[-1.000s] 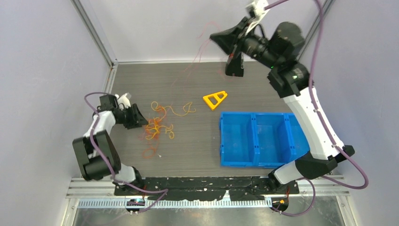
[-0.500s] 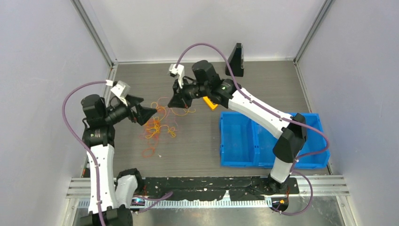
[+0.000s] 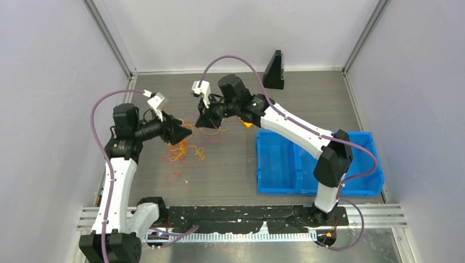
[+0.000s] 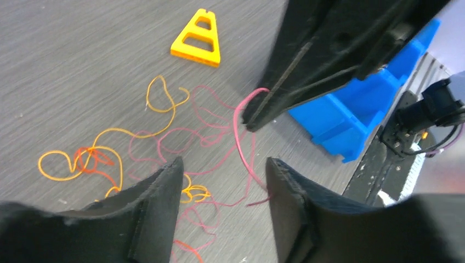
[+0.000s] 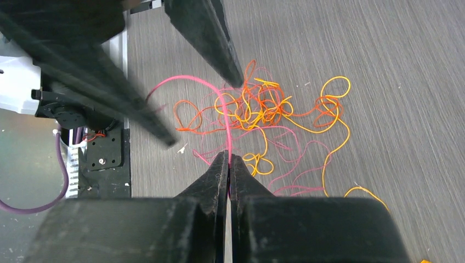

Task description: Untangle the cables

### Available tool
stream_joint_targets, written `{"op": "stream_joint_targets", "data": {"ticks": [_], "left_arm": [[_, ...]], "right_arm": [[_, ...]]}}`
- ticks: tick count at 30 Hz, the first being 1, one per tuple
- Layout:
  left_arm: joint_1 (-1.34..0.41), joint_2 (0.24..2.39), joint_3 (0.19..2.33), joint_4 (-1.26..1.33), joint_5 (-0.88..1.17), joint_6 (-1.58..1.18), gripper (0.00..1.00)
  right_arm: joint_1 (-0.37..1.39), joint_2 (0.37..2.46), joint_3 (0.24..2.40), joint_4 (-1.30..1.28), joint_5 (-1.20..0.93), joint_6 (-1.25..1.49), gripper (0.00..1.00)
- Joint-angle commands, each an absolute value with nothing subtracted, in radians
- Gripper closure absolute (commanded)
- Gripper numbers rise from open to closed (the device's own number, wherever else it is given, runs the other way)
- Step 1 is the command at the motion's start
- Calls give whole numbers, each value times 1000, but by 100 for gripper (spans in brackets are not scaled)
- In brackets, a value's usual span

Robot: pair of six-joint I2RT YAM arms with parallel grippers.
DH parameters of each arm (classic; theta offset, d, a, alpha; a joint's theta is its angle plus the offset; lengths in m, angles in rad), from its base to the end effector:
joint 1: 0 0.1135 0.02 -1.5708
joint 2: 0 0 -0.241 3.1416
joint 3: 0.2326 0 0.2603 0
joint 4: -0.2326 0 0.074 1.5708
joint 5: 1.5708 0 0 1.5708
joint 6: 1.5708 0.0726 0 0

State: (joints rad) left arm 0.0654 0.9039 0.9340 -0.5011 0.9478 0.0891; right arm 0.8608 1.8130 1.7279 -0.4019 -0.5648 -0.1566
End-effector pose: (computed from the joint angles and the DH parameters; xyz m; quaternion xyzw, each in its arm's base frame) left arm 0.2294 -0.0441 0.3177 0.2475 0.7557 -0.3520 0.4936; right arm 0.2670 0.3703 0.3224 -0.5263 0.6486 0.3949 0.3826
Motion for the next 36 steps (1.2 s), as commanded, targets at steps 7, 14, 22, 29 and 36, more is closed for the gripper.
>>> {"op": "stream_joint_targets", "data": {"ticks": [7,14,22,29,36], "left_arm": [[112,996,967,-530,897,79,100],[195,1038,932,-507,787,60,100],[218,1102,945,-532,604,68,100],[237,1128,960,-547,537,64,100],[240,1126,957,-565,530,65,100]], "right_arm": [[869,1823,1746,-429,-533,-245,79],[804,1861,1721,-503,-550,-292,25],[796,2001,1756,-607,-519,-395,21],[811,2145,1823,-504,-438,-327,22],[810,2196,1819,-316,-427,-175,25]]}}
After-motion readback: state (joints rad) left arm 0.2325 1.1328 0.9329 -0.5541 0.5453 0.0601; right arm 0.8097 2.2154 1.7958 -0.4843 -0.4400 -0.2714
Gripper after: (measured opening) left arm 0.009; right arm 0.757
